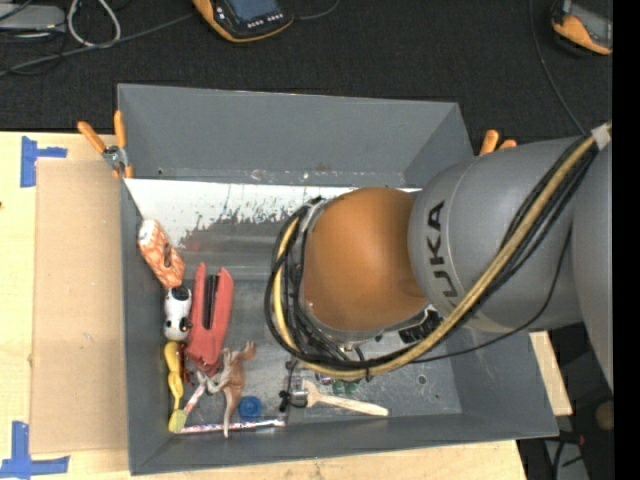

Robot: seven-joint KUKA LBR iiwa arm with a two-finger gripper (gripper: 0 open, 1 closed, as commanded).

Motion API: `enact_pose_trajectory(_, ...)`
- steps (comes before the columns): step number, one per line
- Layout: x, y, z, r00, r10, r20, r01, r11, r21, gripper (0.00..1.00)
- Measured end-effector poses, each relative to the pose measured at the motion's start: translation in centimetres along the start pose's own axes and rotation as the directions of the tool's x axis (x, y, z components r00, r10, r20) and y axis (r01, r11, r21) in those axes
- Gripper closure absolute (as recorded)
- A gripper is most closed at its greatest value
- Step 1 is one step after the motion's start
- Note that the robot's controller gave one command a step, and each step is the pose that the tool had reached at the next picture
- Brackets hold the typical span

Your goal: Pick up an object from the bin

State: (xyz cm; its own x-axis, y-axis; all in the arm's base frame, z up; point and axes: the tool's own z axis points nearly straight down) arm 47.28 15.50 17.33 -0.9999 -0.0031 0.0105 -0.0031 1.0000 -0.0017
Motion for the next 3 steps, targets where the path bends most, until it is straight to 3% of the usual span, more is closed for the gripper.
enact_pose_trajectory(1, -0.2, -0.1, -0.4, 1.000, 0.006, 0.008, -0.006, 1.000, -0.002, 0.00)
enact_pose_trajectory(2, -0.1, 4.0, 7.0, 0.991, -0.137, 0.007, 0.137, 0.991, -0.001, 0.00)
enact_pose_trajectory(3, -0.3, -4.9, 4.1, 0.987, -0.158, 0.009, 0.158, 0.987, 0.000, 0.00)
